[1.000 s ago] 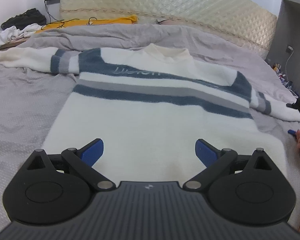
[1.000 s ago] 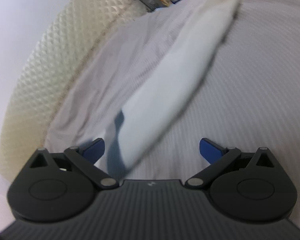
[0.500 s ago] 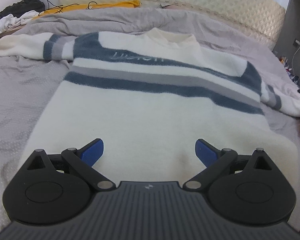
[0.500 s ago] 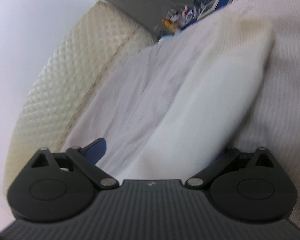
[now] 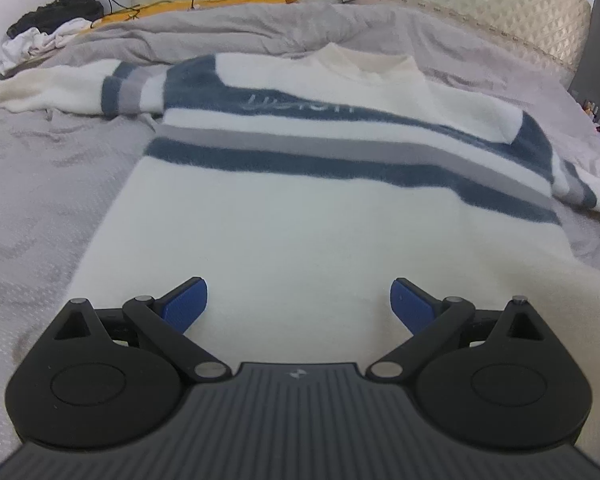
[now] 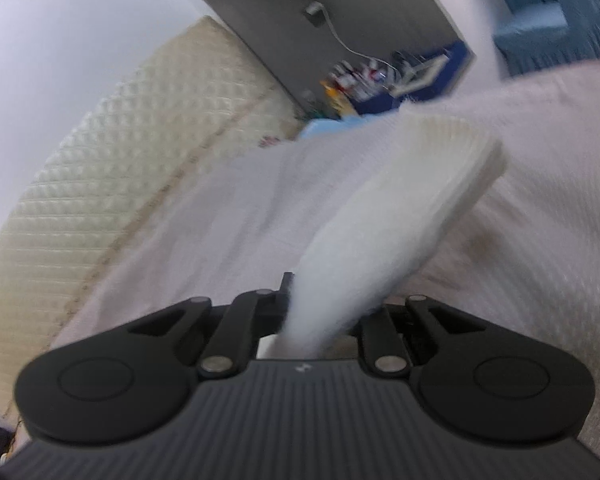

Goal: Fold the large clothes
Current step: 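Grasp the sleeve cuff near the right gripper and lift it up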

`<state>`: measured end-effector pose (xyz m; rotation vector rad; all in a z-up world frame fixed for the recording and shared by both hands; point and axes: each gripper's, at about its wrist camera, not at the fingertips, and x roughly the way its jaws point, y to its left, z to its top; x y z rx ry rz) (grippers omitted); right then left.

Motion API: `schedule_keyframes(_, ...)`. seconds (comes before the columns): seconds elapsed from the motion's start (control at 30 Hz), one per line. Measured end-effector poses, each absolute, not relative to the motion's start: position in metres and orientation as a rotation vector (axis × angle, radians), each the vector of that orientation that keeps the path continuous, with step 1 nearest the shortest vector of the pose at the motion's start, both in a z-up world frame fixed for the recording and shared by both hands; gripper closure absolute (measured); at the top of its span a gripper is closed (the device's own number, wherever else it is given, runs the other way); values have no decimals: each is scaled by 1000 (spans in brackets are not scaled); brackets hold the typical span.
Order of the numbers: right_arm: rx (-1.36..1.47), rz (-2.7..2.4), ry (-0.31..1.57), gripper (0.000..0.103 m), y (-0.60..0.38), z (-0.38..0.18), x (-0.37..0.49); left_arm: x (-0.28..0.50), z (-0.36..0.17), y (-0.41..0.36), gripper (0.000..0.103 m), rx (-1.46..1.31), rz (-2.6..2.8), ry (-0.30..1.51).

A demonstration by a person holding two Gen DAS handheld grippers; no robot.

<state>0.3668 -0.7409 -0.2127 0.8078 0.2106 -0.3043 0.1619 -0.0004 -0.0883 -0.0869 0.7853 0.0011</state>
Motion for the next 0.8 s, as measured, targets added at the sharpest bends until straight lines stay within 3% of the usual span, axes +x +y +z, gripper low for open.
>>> schedule_keyframes(0.43, 494, -59, 136, 89, -612, -31, 343, 138, -39, 10, 3, -70, -56, 654)
schedule_keyframes(0.8, 297, 240, 69, 89, -450, 66, 286, 111, -15, 67, 3, -168, 6, 570)
